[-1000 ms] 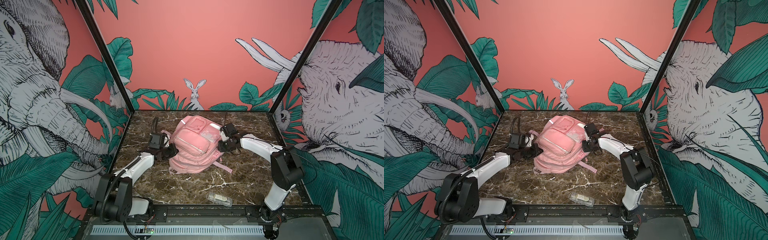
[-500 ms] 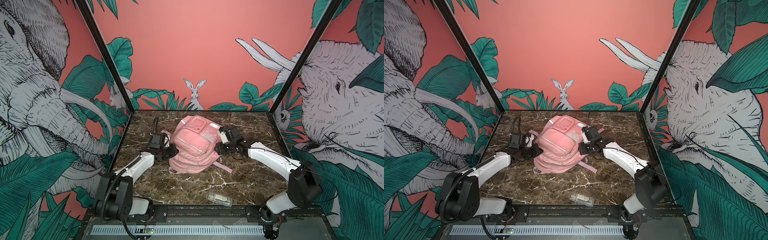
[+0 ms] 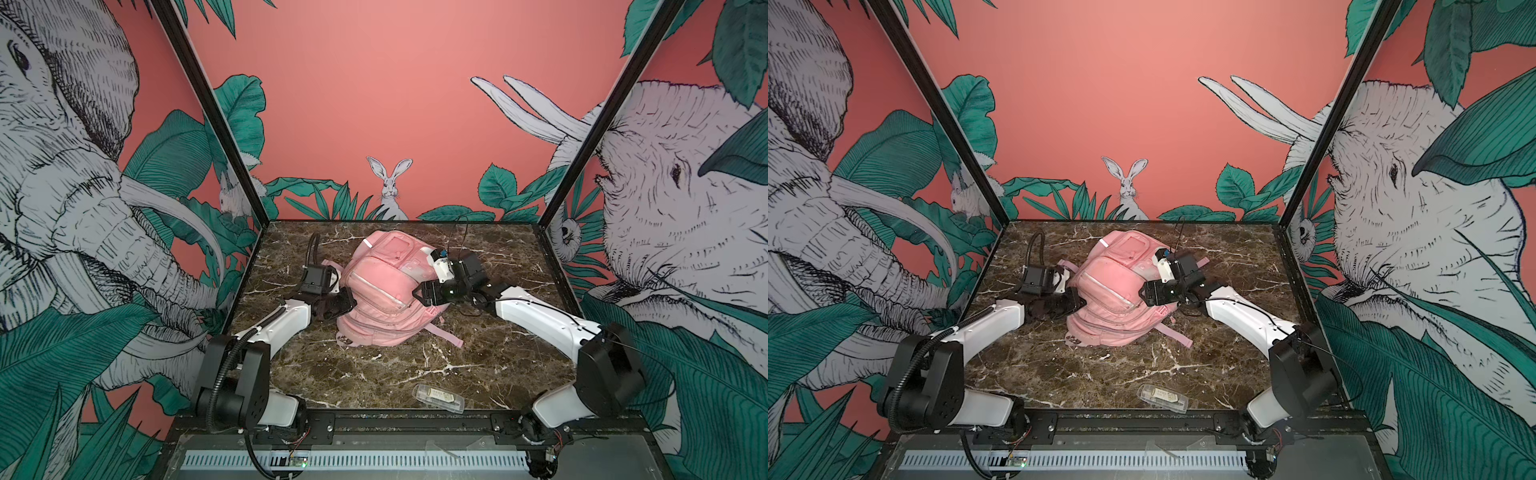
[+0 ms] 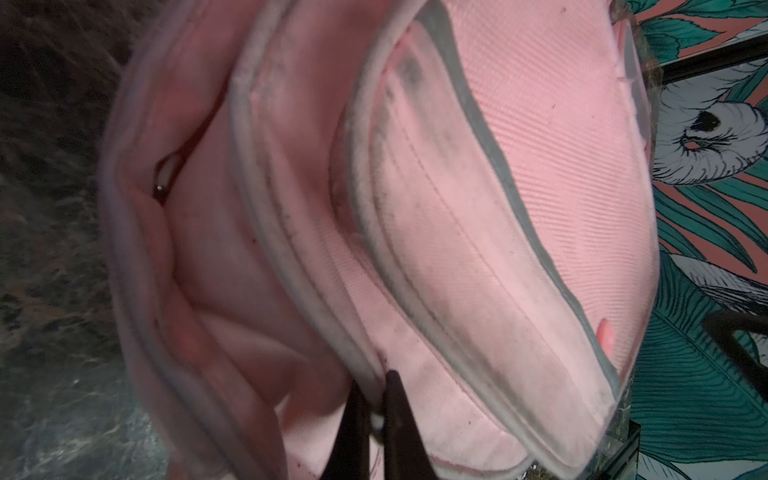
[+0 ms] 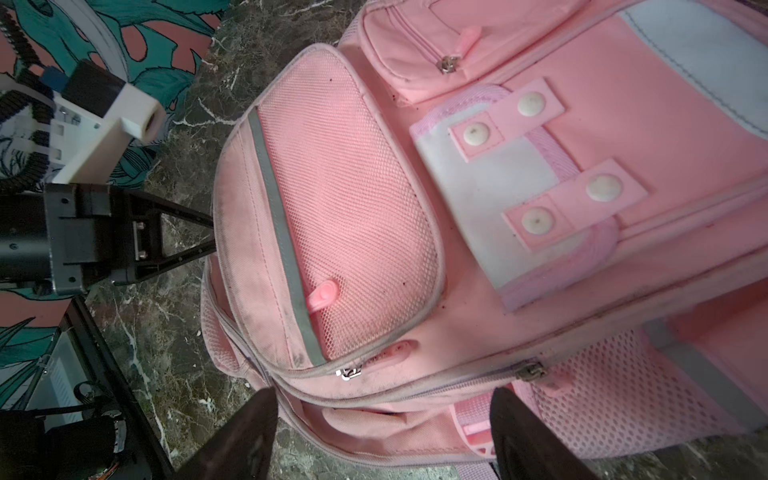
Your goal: Pack the student bag
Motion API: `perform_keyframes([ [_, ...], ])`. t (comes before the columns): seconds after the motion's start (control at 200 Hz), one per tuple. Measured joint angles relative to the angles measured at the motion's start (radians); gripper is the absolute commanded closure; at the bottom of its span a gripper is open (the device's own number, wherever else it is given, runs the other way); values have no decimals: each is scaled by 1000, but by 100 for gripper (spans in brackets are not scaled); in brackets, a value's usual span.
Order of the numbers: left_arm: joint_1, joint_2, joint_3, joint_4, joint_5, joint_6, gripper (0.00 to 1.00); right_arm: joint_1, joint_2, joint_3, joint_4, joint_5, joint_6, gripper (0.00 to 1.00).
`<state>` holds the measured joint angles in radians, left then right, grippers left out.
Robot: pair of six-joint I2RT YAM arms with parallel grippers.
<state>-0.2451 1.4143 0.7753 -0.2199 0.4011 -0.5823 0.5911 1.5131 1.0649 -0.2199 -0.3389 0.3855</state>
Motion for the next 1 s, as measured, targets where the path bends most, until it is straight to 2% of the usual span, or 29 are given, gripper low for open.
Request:
perform_keyframes([
  [0.5,0,1,6,-7,0,0,100,43,169,35,83,-89,34,22],
  [0.755,0,1,6,-5,0,-1,100,72,154,21,68,-92,26,27],
  [1.0,0,1,6,-1,2,-6,100,142,38,-75,-2,-104,21,30],
])
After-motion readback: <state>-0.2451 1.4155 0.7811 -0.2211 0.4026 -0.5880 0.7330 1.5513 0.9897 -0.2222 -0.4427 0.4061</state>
